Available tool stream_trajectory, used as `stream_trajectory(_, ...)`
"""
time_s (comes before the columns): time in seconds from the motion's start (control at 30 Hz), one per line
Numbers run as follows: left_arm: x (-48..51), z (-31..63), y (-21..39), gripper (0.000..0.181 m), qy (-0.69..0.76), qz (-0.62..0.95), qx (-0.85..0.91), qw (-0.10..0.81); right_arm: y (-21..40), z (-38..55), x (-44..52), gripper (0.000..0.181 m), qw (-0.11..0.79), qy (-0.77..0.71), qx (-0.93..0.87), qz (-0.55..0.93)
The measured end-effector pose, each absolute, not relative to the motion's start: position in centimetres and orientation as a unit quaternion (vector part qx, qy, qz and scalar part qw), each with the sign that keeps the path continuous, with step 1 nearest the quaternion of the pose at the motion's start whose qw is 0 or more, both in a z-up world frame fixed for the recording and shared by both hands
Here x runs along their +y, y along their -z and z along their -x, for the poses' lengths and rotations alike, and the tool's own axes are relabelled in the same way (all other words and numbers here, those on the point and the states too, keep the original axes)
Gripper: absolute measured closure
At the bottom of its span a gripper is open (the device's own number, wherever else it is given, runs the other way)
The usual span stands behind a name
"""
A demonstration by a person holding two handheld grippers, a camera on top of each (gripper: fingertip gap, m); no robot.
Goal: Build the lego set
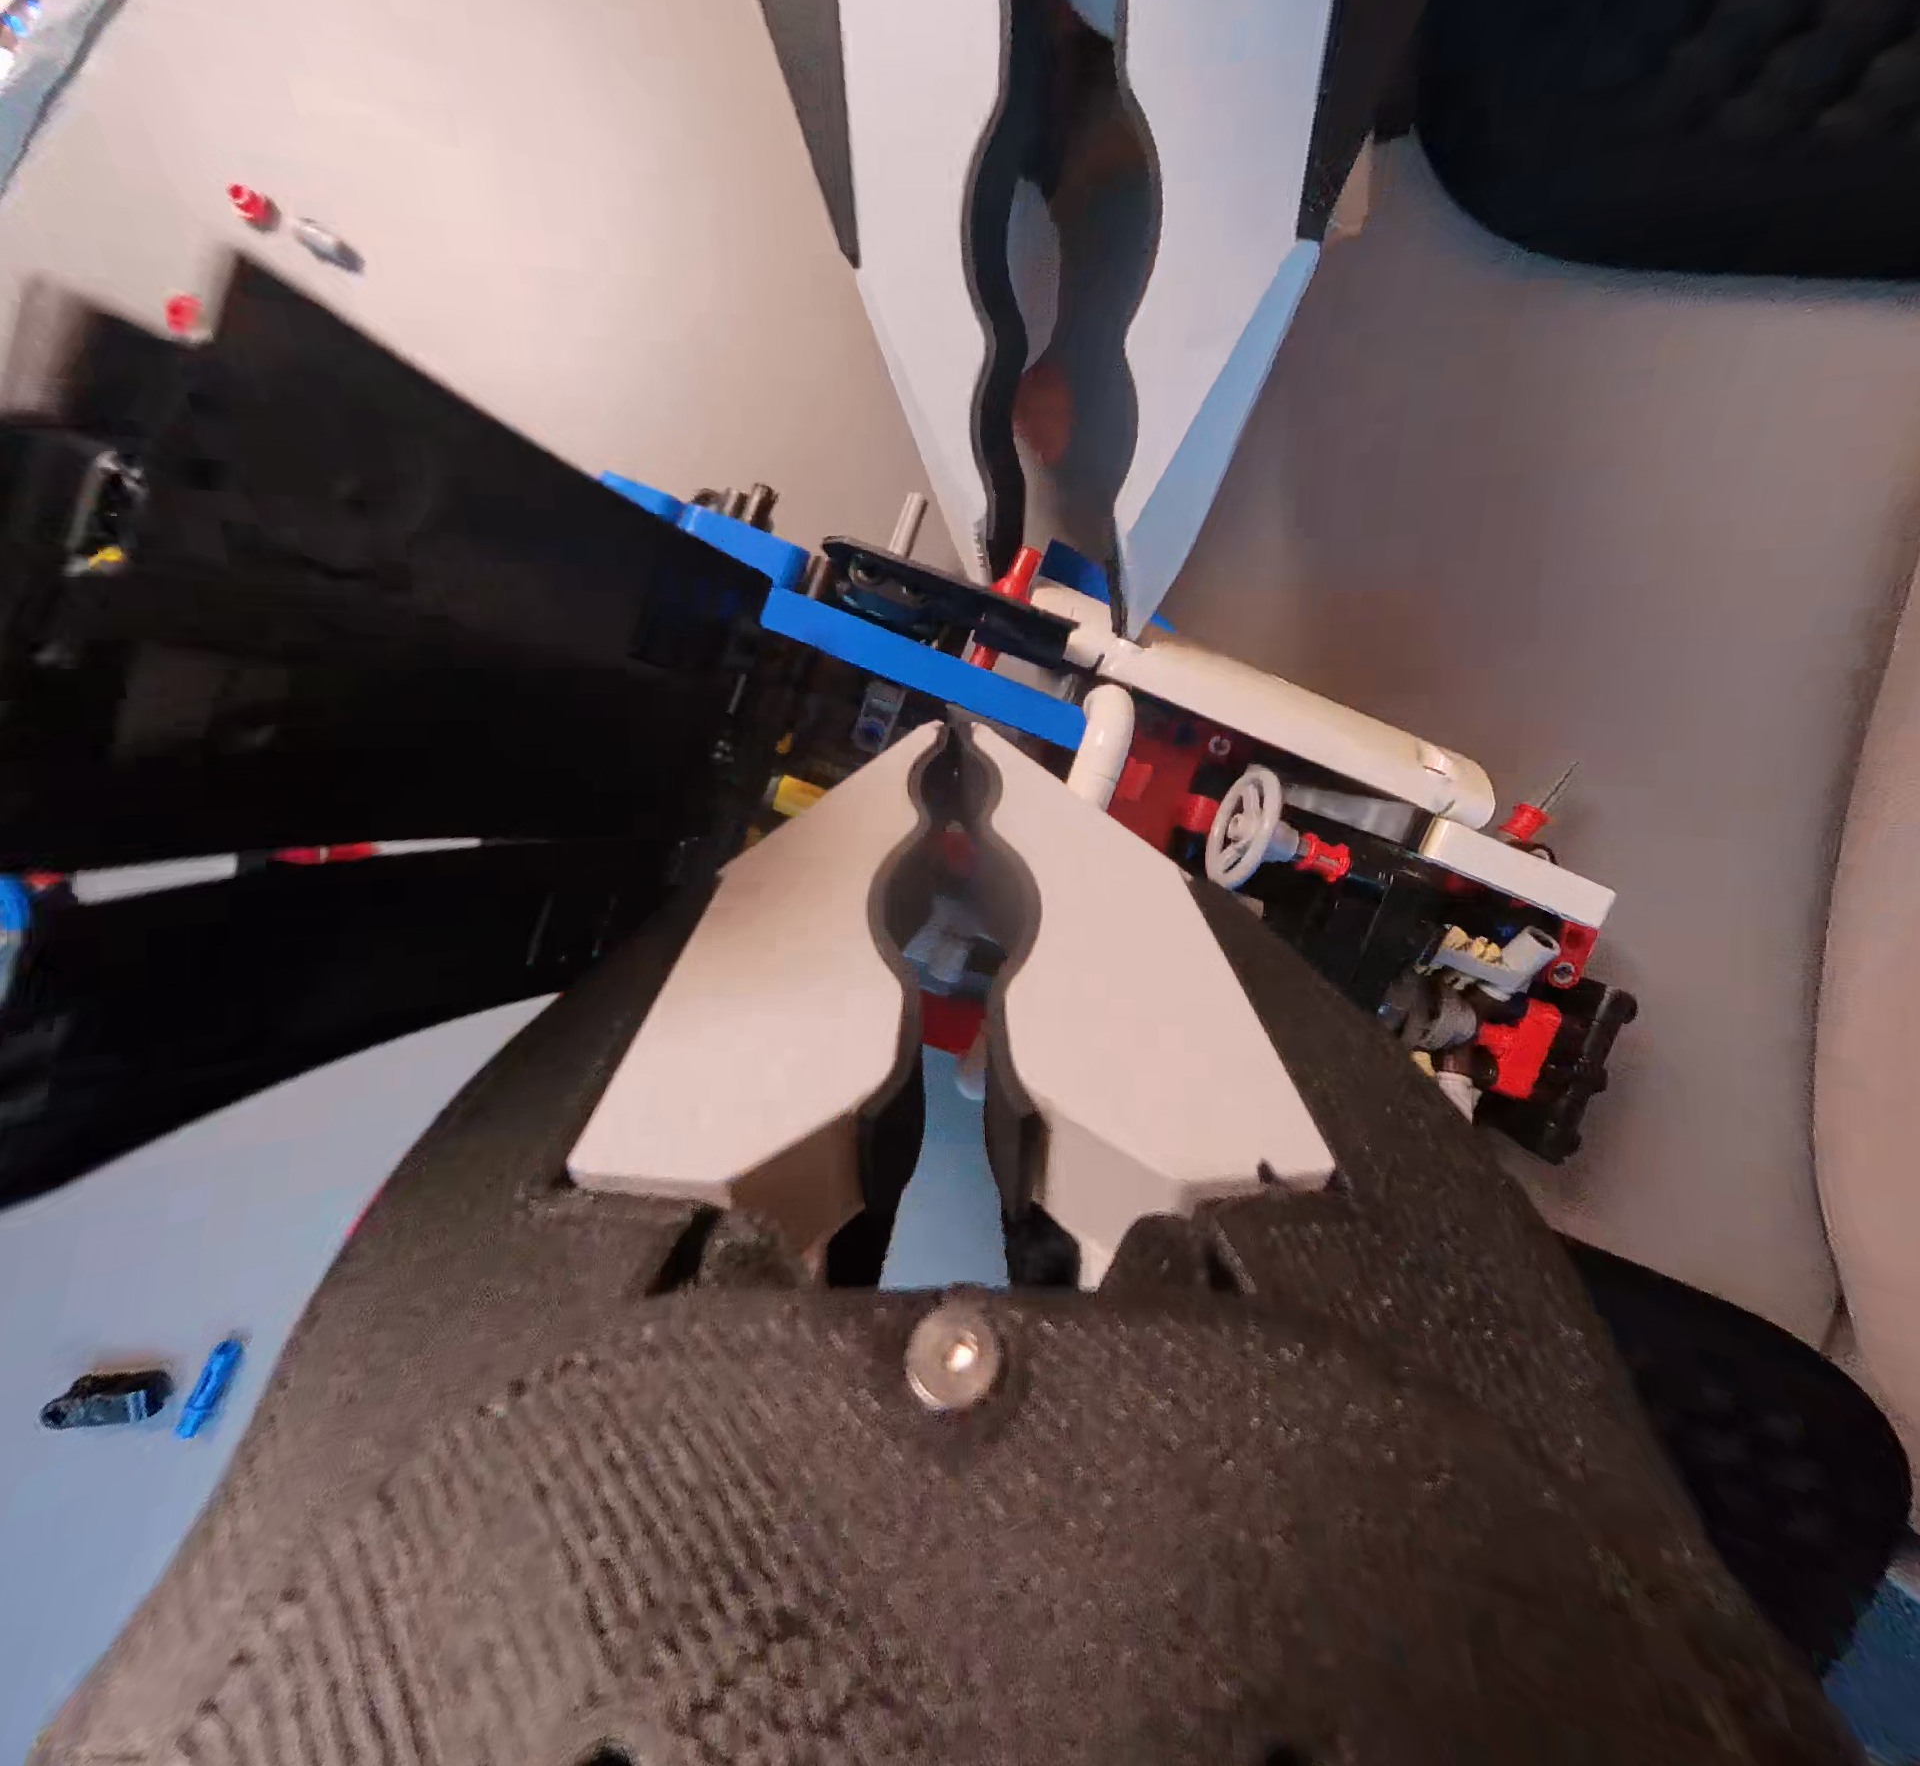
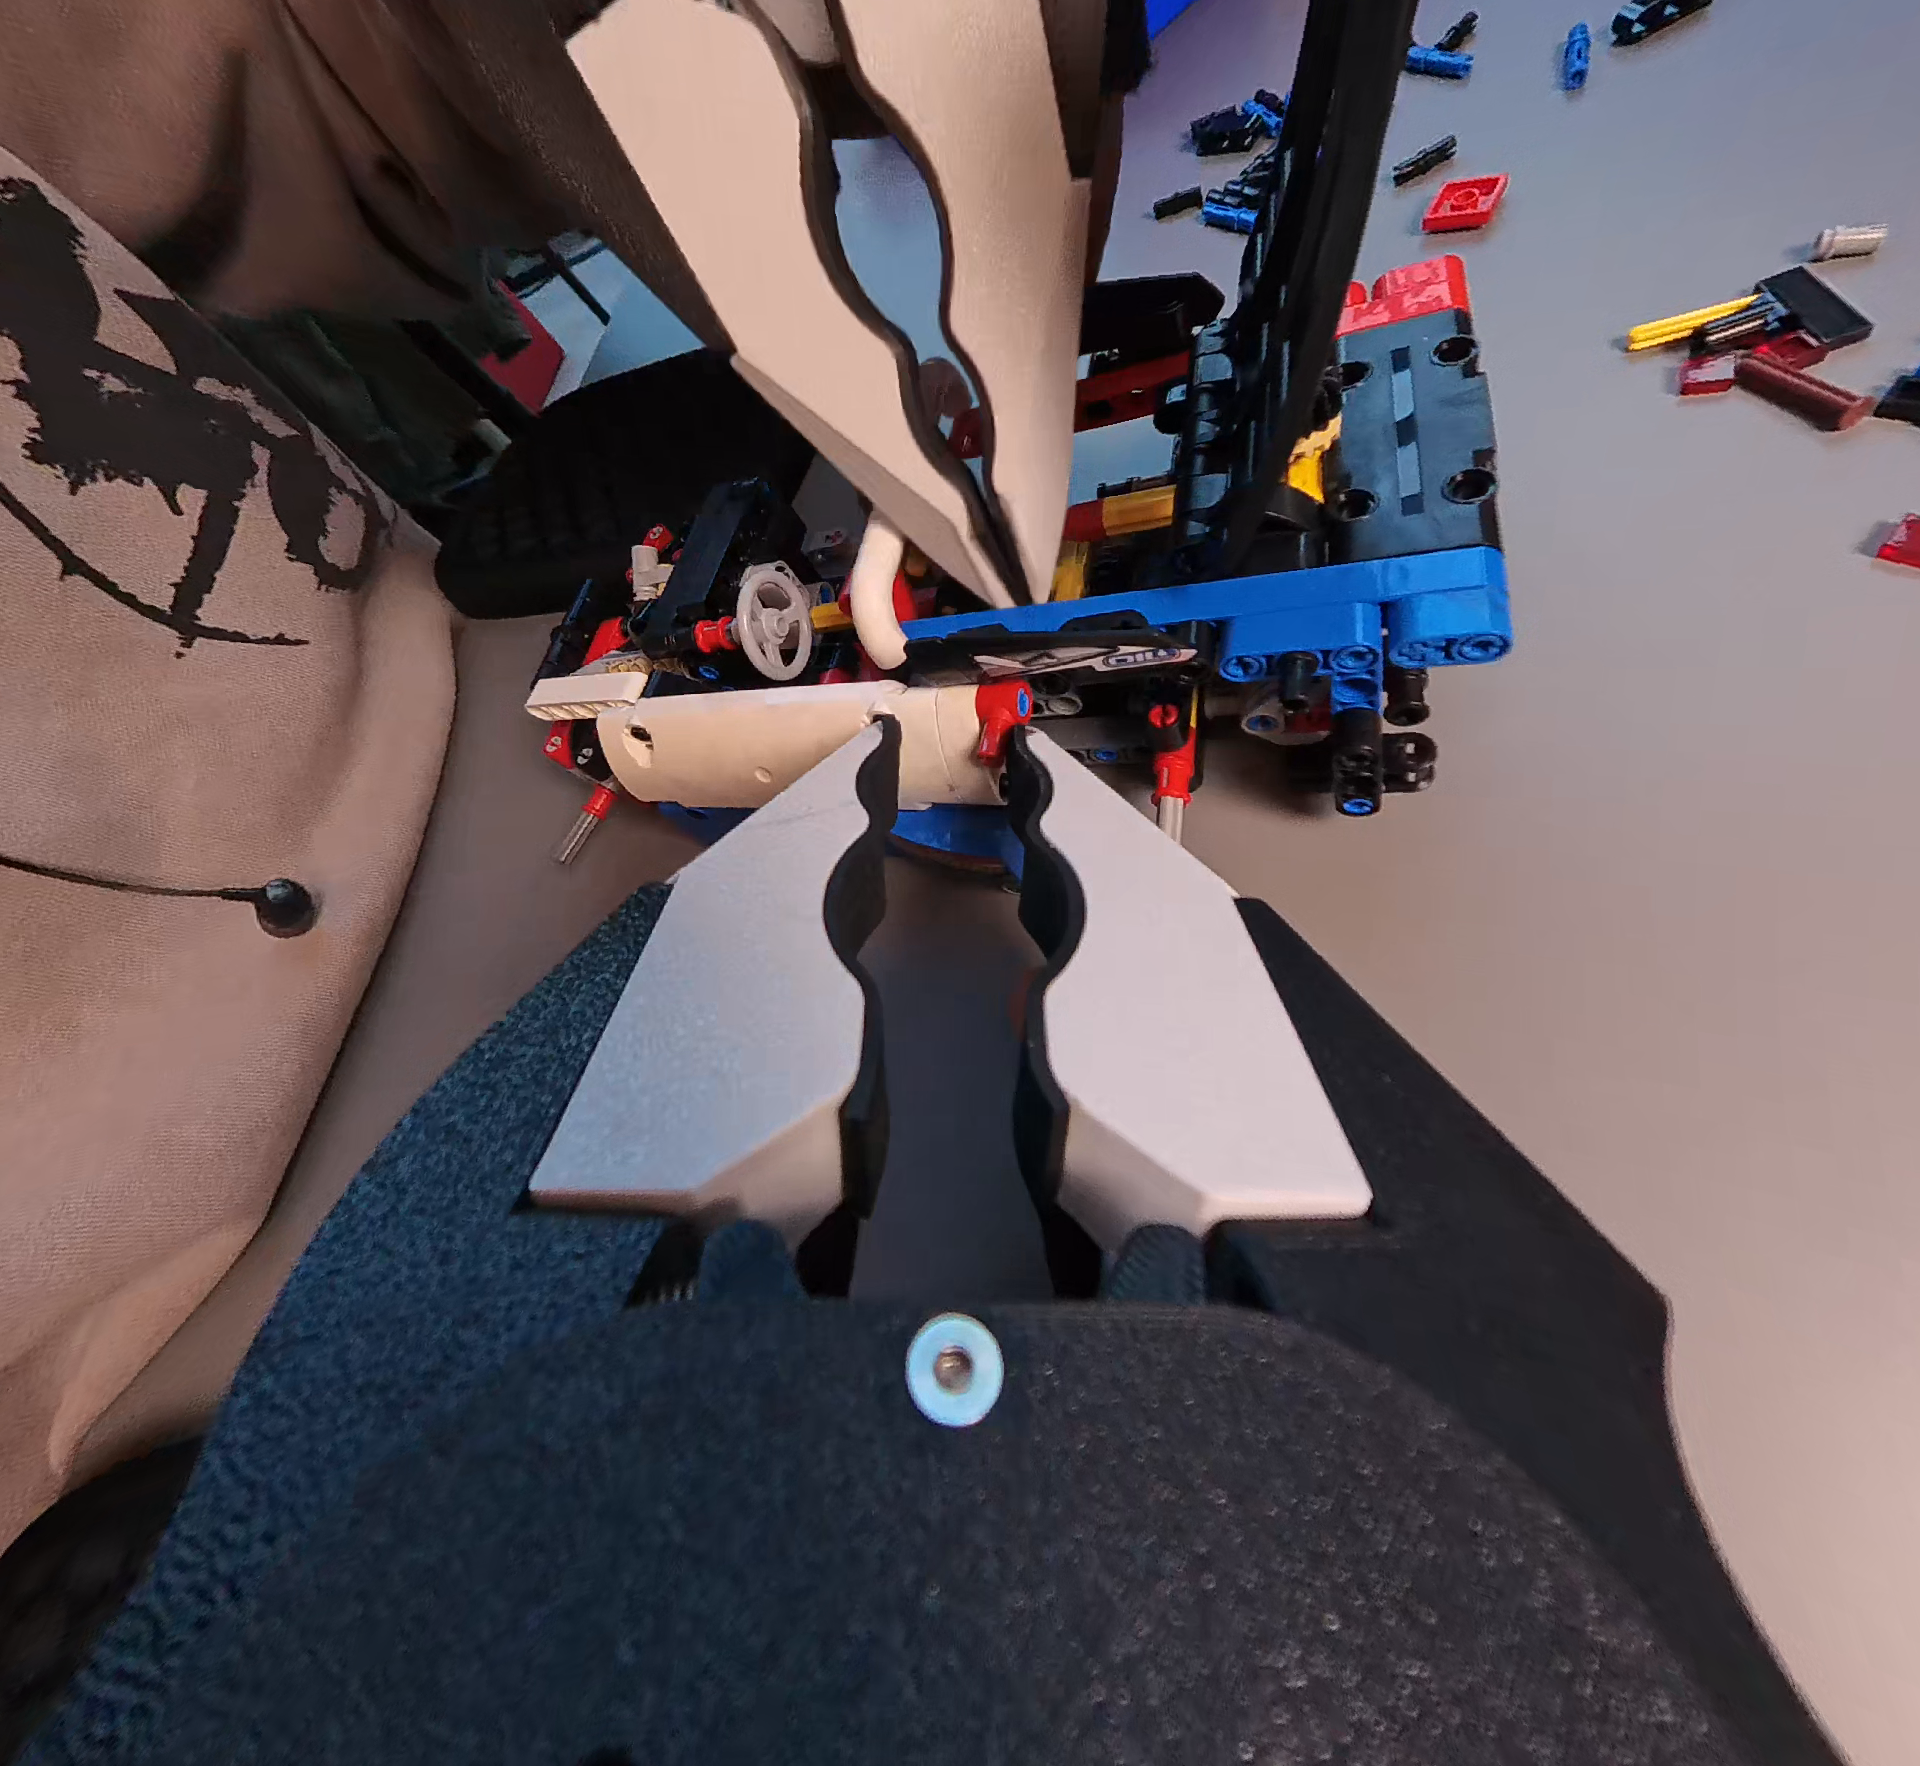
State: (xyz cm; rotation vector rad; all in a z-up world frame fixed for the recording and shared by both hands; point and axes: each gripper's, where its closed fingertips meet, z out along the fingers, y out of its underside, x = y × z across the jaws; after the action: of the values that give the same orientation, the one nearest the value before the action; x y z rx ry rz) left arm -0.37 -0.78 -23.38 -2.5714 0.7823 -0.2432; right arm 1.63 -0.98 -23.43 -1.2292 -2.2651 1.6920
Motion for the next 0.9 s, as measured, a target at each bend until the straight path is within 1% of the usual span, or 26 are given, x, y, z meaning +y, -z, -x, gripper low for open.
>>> stream_trajectory(0.13, -0.9, 0.6, 23.9, 0.181, 0.044, 0.921, 0.344, 0.179, 23.4, -1.5, -1.1, 0.163, 0.023, -0.549, -0.738, 0.391)
stream_trajectory(0.23, -1.2, 0.6, 24.4, 0.181, 0.057, 0.919, 0.361, 0.150, 23.4, -1.4, -1.2, 0.163, 0.017, -0.549, -0.742, 0.383)
stream_trajectory(0.57, -1.4, -0.2, 24.3, 0.181, 0.107, 0.902, 0.374, 0.187, 23.4, -1.6, -1.4, 0.165, -0.029, -0.557, -0.741, 0.374)
stream_trajectory(0.9, -1.4, -0.5, 24.3, 0.181, 0.119, 0.897, 0.381, 0.191, 23.4, -1.7, -1.5, 0.165, -0.059, -0.556, -0.752, 0.350)
